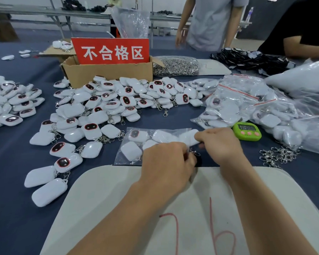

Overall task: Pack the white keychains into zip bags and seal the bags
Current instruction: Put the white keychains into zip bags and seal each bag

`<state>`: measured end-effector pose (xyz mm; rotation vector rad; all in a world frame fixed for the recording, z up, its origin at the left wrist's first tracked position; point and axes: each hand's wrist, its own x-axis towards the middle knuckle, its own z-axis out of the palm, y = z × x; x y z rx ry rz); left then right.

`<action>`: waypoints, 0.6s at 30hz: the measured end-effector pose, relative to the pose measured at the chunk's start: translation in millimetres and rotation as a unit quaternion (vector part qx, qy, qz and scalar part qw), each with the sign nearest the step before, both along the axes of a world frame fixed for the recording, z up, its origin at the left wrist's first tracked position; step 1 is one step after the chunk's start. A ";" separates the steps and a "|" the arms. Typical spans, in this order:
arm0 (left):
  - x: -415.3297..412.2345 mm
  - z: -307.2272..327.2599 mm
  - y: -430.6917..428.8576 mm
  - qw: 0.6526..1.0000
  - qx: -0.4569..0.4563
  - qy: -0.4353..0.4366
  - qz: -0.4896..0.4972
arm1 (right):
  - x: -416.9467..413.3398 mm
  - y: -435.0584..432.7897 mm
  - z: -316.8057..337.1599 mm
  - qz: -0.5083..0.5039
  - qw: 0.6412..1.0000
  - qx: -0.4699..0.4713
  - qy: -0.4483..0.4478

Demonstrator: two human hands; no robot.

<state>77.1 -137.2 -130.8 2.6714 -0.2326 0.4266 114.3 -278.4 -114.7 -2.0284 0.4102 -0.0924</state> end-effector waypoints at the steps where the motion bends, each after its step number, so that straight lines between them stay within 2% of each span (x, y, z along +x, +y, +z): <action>1: -0.4 0.0 -0.1 1.000 -0.020 -0.004 -0.011 | -0.6 3.1 -1.0 0.034 0.999 0.003 -0.002; 6: -1.4 -0.5 4.6 0.991 -0.116 0.008 -0.066 | -1.8 18.9 -5.1 0.158 0.985 -0.055 -0.049; 11: -0.3 1.9 10.9 0.978 -0.182 0.023 -0.094 | 2.9 10.8 1.0 0.197 0.980 -0.025 0.007; 14: -3.3 9.8 14.0 0.972 -0.205 0.020 -0.116 | 1.9 6.1 2.0 0.235 0.970 -0.062 0.001; 16: 1.9 15.4 22.7 0.956 -0.281 -0.009 -0.079 | 1.8 4.4 -2.4 0.183 0.978 -0.088 -0.052; 18: 13.9 17.9 38.3 0.932 -0.358 -0.042 0.030 | 3.2 2.4 -3.6 0.085 0.988 -0.079 -0.099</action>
